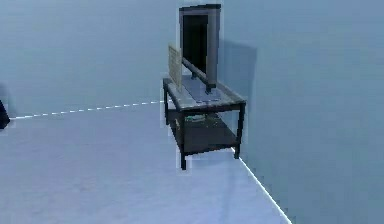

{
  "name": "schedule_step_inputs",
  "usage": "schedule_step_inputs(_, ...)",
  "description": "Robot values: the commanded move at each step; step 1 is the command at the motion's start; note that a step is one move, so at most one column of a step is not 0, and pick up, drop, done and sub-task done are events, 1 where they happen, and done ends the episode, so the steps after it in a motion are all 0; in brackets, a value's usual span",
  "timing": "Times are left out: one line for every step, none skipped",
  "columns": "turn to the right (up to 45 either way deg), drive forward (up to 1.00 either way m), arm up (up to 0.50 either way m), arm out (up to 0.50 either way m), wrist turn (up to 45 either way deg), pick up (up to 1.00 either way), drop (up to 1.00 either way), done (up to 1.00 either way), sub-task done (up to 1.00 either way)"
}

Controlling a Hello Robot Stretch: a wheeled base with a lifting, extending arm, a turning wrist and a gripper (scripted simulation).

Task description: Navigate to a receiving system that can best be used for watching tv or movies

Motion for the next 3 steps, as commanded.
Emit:
schedule_step_inputs(9.0,0.0,0.0,0.0,0.0,0.0,0.0,0.0,0.0)
schedule_step_inputs(0.0,0.15,0.0,0.0,0.0,0.0,0.0,0.0,0.0)
schedule_step_inputs(-24.0,0.0,0.0,0.0,0.0,0.0,0.0,0.0,0.0)
